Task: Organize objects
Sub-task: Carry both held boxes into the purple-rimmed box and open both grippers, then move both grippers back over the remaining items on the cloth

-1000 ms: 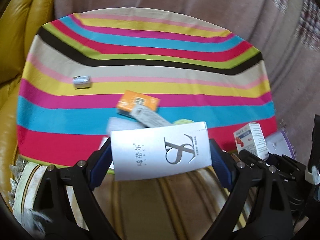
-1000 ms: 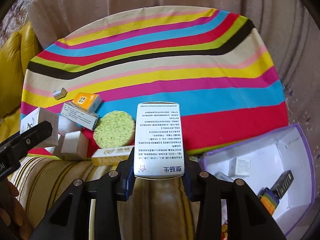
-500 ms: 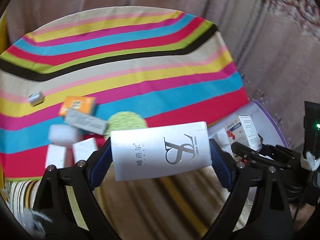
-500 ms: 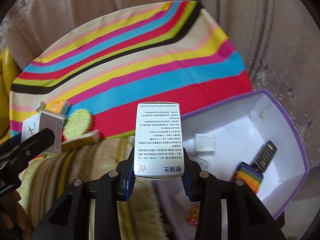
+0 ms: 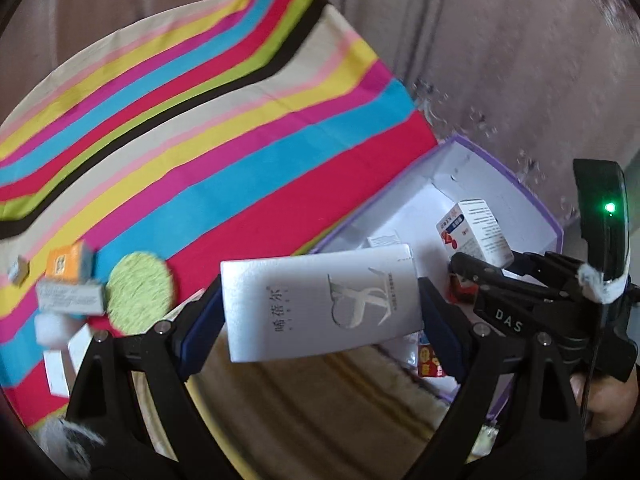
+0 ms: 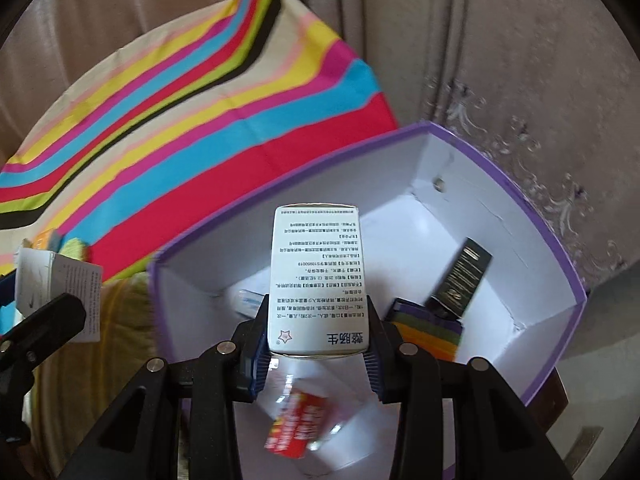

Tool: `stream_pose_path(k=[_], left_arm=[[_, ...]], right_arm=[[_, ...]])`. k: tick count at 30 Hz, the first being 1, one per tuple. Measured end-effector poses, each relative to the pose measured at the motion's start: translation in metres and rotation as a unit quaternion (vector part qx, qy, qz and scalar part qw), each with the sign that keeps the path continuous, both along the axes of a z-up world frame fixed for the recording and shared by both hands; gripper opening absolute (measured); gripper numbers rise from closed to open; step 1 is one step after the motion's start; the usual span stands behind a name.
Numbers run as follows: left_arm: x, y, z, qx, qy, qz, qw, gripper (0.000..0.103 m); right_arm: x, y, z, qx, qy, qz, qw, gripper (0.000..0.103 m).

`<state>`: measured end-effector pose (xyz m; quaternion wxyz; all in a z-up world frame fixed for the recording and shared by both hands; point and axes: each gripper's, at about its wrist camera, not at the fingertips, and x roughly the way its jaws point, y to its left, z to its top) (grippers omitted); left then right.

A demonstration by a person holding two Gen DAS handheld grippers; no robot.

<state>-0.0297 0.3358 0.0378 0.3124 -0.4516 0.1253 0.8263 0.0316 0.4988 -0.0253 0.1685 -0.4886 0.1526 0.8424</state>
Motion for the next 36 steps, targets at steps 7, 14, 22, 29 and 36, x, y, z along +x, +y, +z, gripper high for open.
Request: stream_pose_path(k=[7, 14, 22, 29, 36], left_arm=[[0.002, 0.041, -0.012, -0.025, -0.013, -0.047, 0.9985, 0.091], [-0.001, 0.052, -0.019, -0.018, -0.046, -0.056, 0.9972, 0.096], [-0.003, 0.036, -0.012, 0.015, -0.056, -0.037, 0.9977, 0.097], [0.003, 0.017, 0.001, 0.015, -0.015, -0.035, 0.9992, 0.097], [-0.003, -0.015, 0.007, 0.033, -0.024, 0.004, 0.9991, 0.097]], right_arm=[[0.011, 0.024, -0.019, 0.001, -0.021, -0.033, 0.999, 0.041], [0.015, 0.038, -0.025, -0.013, -0.018, -0.052, 0.998, 0.052], [0.013, 0.034, -0.019, -0.035, -0.001, -0.042, 0.999, 0.068], [0.009, 0.021, -0.002, -0.041, 0.013, -0.026, 0.999, 0.069], [-0.001, -0.002, 0.010, -0.048, 0.014, 0.013, 0.999, 0.074]])
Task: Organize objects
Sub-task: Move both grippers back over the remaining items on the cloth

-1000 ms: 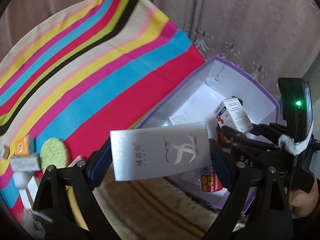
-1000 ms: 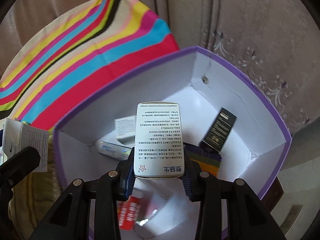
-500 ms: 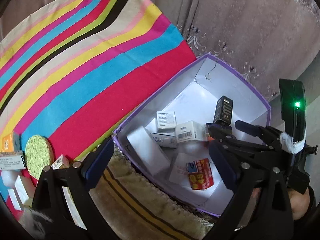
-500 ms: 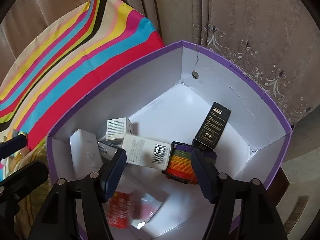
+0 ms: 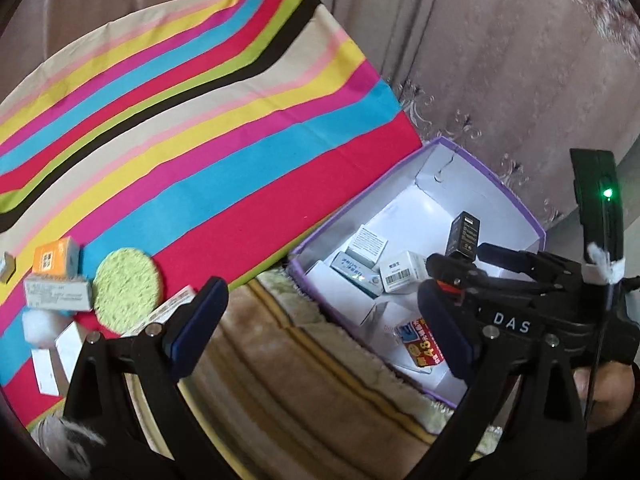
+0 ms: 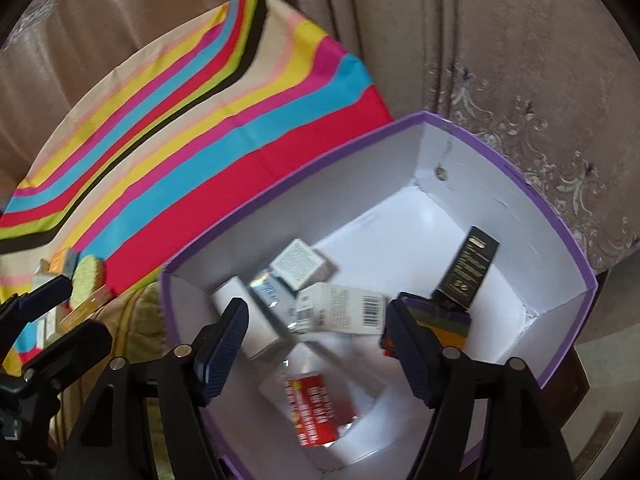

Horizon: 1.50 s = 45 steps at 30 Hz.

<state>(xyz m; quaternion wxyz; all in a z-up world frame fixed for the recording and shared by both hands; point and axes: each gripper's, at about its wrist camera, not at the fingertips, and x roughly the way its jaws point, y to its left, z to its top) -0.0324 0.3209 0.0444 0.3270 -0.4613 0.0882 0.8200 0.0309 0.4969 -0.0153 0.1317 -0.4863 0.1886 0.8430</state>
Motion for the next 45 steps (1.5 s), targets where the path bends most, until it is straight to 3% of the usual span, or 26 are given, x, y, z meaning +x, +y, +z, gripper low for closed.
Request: stream_pose_path(k=[11, 24, 37, 45], left_arm=[[-0.006, -0.077, 0.007, 0.027, 0.001, 0.087, 0.9959, 0.097], [-0.006, -0.179, 0.000, 0.042, -0.017, 0.213, 0.9759, 0.097], [-0.006, -0.224, -0.009, 0.056, -0.037, 0.254, 0.9650, 0.097], [-0.009, -0.234, -0.013, 0.064, -0.048, 0.263, 0.9615, 0.097]], right_arm=[[-0.018, -0.055, 0.015, -0.003, 0.009, 0.092, 0.996, 0.083], [-0.050, -0.134, 0.019, 0.010, -0.004, 0.201, 0.980, 0.084], [-0.084, -0.201, 0.006, 0.013, -0.023, 0.292, 0.956, 0.088], [-0.100, -0.214, -0.004, 0.020, -0.037, 0.303, 0.952, 0.089]])
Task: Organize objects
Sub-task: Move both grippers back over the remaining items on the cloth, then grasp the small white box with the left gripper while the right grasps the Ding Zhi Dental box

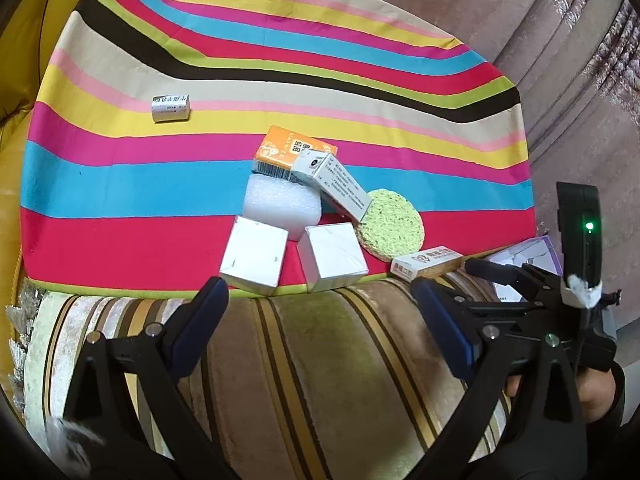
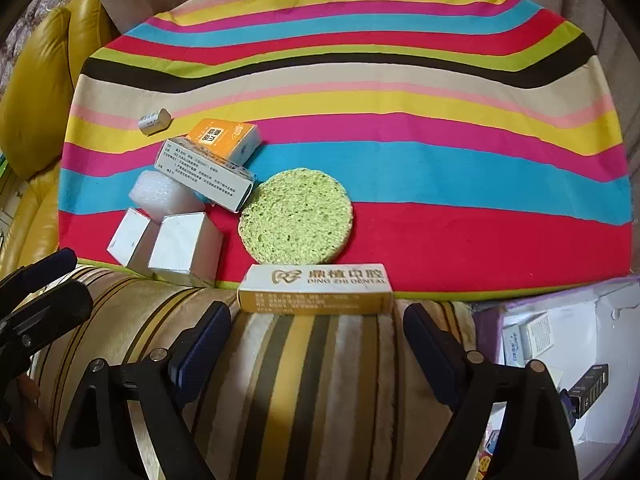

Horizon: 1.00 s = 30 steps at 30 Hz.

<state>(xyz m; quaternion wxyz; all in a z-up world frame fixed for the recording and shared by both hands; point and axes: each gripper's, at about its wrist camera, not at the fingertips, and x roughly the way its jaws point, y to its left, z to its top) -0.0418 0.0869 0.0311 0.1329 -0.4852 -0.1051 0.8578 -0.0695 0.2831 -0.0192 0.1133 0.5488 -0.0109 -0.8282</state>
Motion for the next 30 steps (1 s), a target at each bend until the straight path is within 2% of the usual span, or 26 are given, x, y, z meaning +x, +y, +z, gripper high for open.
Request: stream_pose_path(k=[9, 12, 14, 16, 22, 26, 30], left_arm=[[-0.024, 0.002, -0.002, -0.025, 0.008, -0.011, 0.9996, 0.097], [-0.038, 0.004, -0.004, -0.021, 0.010, -0.033, 0.9992, 0.097], [-0.048, 0.004, -0.005, -0.015, 0.015, -0.047, 0.9987, 0.097], [-0.059, 0.003, -0.006, -0.017, 0.022, -0.060, 0.9978, 0.097], [-0.089, 0.003, -0.018, 0.011, 0.011, -0.099, 0.9949, 0.096], [-0.103, 0.002, -0.024, 0.010, 0.007, -0.124, 0.9922, 0.087], [-0.112, 0.006, -0.027, 0.005, 0.004, -0.145, 0.9893, 0.086]], right_arm=[[-0.017, -0.005, -0.013, 0.007, -0.016, -0.007, 1.000, 0.089], [-0.021, -0.005, -0.016, 0.007, -0.018, -0.006, 1.000, 0.089], [-0.023, -0.003, -0.017, 0.008, -0.018, -0.009, 1.000, 0.083], [-0.022, -0.002, -0.018, 0.006, -0.016, -0.009, 1.000, 0.083], [-0.016, 0.003, -0.011, 0.001, 0.004, -0.018, 1.000, 0.082], [-0.011, 0.010, -0.005, -0.006, 0.020, -0.035, 0.999, 0.082], [-0.004, 0.021, 0.004, -0.006, 0.043, -0.065, 0.997, 0.082]])
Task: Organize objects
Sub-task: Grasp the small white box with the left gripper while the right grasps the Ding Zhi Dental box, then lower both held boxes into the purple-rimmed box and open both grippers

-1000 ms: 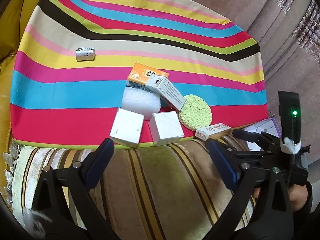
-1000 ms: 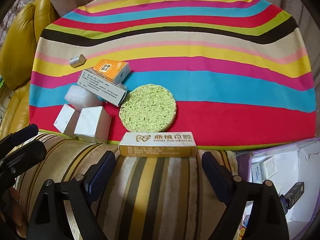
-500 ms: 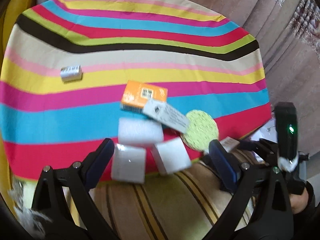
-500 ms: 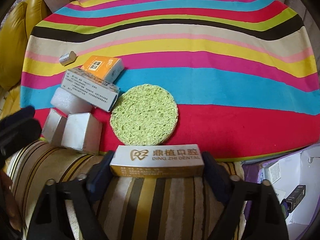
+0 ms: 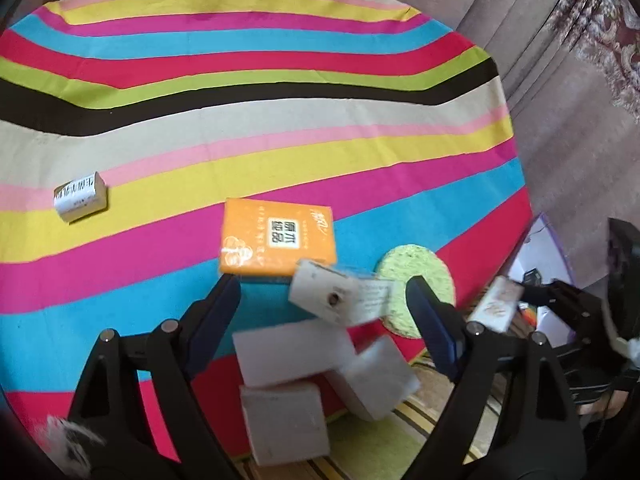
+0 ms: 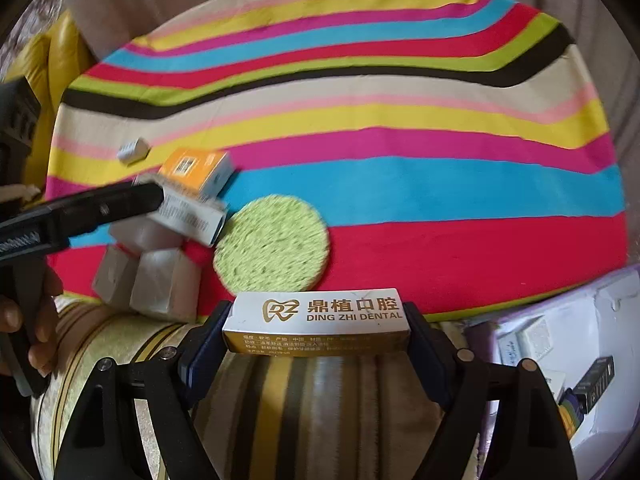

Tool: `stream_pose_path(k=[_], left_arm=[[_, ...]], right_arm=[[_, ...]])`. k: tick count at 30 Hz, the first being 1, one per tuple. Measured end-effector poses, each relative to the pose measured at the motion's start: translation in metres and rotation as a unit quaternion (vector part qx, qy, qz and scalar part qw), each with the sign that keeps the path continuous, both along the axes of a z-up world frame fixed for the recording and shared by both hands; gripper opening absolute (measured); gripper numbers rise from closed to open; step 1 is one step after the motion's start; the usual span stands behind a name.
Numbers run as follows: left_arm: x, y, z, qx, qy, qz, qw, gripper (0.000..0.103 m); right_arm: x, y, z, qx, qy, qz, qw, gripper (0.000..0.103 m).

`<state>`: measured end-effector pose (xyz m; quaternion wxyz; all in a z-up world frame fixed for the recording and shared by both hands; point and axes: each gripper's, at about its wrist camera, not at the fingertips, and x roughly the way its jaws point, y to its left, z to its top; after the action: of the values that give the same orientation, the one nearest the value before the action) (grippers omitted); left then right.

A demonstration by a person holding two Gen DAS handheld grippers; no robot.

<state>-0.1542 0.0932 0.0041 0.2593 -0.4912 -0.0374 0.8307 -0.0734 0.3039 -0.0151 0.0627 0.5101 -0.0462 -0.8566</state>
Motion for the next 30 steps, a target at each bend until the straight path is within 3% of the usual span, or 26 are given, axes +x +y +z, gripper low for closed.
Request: stream_pose_path(k=[1, 6, 12, 15, 23, 30], left_arm=[[-0.002, 0.001, -0.001, 0.002, -0.001, -0.007, 1.0000, 0.085], [-0.001, 0.011, -0.003, -0.006, -0.008, -0.038, 0.9992, 0.055], [0.011, 0.008, 0.009, 0.007, 0.003, -0.040, 0.9992, 0.042], [0.023, 0.011, 0.017, 0.008, 0.013, -0.045, 0.9989, 0.037], [0.051, 0.031, 0.039, 0.031, 0.043, -0.038, 0.9979, 0.037], [0.075, 0.076, 0.047, 0.055, 0.044, -0.074, 0.9947, 0.037]], right_arm=[[0.002, 0.003, 0.001, 0.000, 0.003, -0.004, 1.000, 0.082], [0.008, 0.010, 0.004, -0.004, 0.008, -0.028, 1.000, 0.082], [0.013, 0.018, 0.006, -0.004, 0.012, -0.050, 0.999, 0.082], [0.018, 0.022, 0.008, 0.002, 0.014, -0.058, 0.998, 0.082], [0.034, 0.045, 0.015, 0.011, 0.025, -0.097, 0.995, 0.082], [0.052, 0.069, 0.022, 0.013, 0.030, -0.126, 0.991, 0.082]])
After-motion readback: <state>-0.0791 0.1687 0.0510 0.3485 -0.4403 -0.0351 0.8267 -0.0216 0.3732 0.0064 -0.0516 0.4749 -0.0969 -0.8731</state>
